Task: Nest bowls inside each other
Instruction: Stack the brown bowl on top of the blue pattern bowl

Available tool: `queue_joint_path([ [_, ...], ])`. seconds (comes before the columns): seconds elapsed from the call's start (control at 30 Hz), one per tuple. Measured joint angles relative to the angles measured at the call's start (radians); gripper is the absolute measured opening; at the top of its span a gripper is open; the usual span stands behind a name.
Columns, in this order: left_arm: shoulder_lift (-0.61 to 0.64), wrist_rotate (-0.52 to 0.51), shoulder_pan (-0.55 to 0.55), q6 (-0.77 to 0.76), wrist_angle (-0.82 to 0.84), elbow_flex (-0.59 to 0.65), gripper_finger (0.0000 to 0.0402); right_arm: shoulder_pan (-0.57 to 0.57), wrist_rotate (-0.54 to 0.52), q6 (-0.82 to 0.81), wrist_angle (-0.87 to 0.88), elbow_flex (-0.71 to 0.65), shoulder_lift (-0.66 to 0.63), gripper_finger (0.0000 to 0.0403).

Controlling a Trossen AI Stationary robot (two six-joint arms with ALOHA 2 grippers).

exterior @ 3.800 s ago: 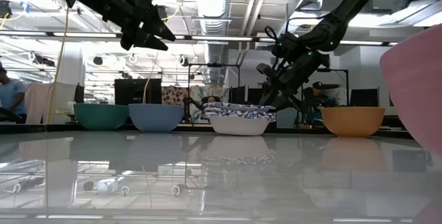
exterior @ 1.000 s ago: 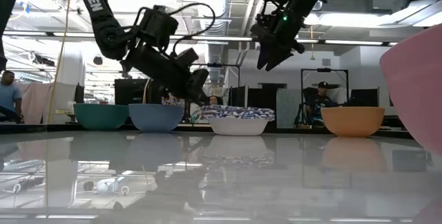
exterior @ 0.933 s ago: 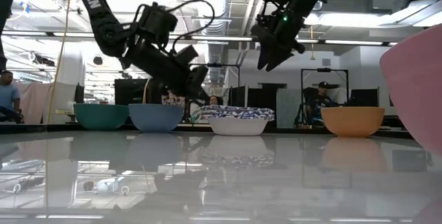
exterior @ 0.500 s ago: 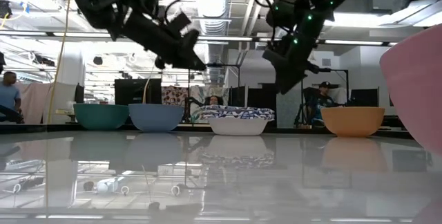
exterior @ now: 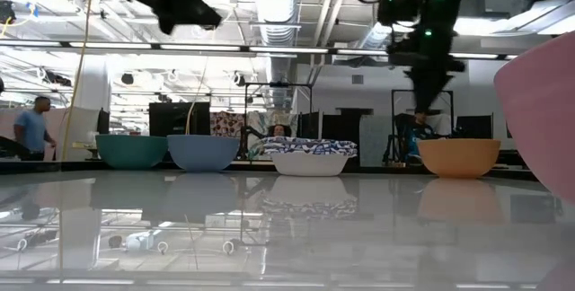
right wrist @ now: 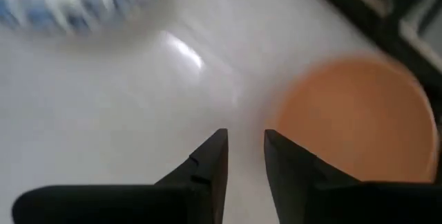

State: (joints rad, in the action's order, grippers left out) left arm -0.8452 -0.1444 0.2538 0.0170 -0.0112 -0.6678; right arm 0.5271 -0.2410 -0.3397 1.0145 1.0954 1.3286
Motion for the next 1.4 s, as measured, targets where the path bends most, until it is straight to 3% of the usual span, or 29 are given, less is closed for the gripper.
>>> queue_joint_path([
  [0.13,0.121,0.0,-0.015,0.0,0.123,0.0,0.0056,0.011,-0.001,-0.003,0.114,0.0,-0.001,0.0145],
  [0.27,0.204,0.006,-0.039,-0.014,0.22,0.0,0.0117,0.012,-0.011,-0.003,0.104,0.0,0.001,0.0192],
  [0.4,0.248,0.007,-0.068,-0.043,0.297,0.0,0.0185,0.013,-0.036,0.0,0.088,0.0,0.001,0.0228],
  [0.53,0.26,0.005,-0.085,-0.104,0.348,0.0,0.0235,0.019,-0.039,0.0,0.061,-0.032,0.001,0.0235],
  [0.67,0.257,0.003,-0.09,-0.117,0.386,0.0,0.0254,0.019,-0.038,0.0,0.035,-0.082,0.013,0.0227],
  [1.0,0.257,0.002,-0.09,-0.117,0.39,0.0,0.0256,0.019,-0.023,0.007,0.001,-0.128,0.154,0.0222],
  [1.1,0.257,0.001,-0.09,-0.118,0.396,0.0,0.0256,0.025,-0.045,-0.002,0.0,-0.128,0.197,0.0209],
  [1.2,0.257,0.0,-0.09,-0.119,0.41,0.0,0.0256,0.026,-0.053,-0.029,0.001,-0.128,0.234,0.0173],
  [1.4,0.257,-0.002,-0.089,-0.126,0.424,0.0,0.0256,0.021,-0.054,-0.07,-0.01,-0.129,0.244,0.0037],
])
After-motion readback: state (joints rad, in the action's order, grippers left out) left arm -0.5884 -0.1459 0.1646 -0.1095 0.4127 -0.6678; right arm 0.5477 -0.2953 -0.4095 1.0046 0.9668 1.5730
